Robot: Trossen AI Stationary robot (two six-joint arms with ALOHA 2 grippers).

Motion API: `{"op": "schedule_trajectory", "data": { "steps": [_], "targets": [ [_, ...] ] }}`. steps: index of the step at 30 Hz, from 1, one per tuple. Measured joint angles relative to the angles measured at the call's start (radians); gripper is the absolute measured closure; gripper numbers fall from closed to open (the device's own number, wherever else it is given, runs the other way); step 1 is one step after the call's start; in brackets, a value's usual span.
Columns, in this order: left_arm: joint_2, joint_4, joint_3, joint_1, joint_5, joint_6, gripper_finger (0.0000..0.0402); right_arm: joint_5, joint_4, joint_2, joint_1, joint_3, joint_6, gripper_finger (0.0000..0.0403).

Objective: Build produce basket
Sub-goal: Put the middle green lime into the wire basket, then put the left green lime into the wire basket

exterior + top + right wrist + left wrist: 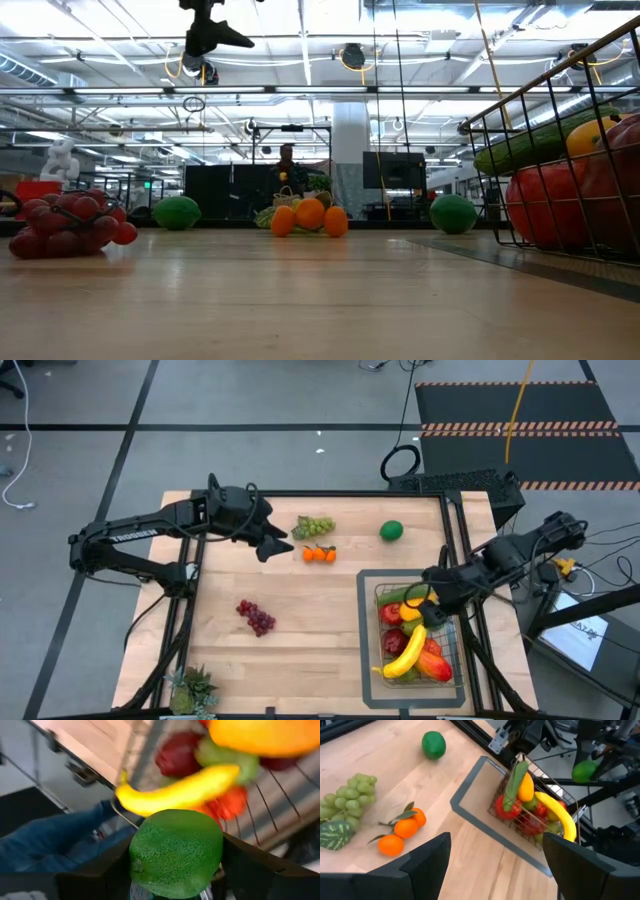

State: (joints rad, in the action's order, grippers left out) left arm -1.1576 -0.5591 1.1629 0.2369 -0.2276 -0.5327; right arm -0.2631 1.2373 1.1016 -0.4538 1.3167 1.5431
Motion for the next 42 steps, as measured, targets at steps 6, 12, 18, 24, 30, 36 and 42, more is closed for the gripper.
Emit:
{"op": "schedule_trajectory", "data": {
  "steps": [6,12,18,24,30,36,42],
  "targets": [
    [0.000,0.000,0.000,-0.002,0.022,0.015,0.0092,-0.030,0.056,0.036,0.000,0.000,0.113,0.0145],
    [0.000,0.000,0.000,-0.002,0.041,0.015,0.0092,-0.116,0.127,0.071,-0.002,0.000,0.109,0.0090],
    [0.000,0.000,0.000,0.001,0.056,0.047,0.0092,-0.054,0.134,0.075,0.000,0.000,0.057,0.0044],
    [-0.001,-0.037,0.000,0.025,0.114,0.037,0.0092,0.052,-0.058,0.055,0.002,0.000,0.147,0.0050],
    [-0.012,-0.111,0.000,0.088,0.168,0.105,0.0092,0.298,-0.255,0.050,0.041,0.000,0.058,0.0059],
    [-0.062,-0.136,0.000,0.169,0.255,0.088,0.0092,0.344,-0.265,0.050,0.146,0.000,-0.119,0.0060],
    [-0.139,-0.169,0.000,0.227,0.257,-0.003,0.0092,0.311,-0.266,0.024,0.285,0.000,-0.364,0.0060]
  ]
}}
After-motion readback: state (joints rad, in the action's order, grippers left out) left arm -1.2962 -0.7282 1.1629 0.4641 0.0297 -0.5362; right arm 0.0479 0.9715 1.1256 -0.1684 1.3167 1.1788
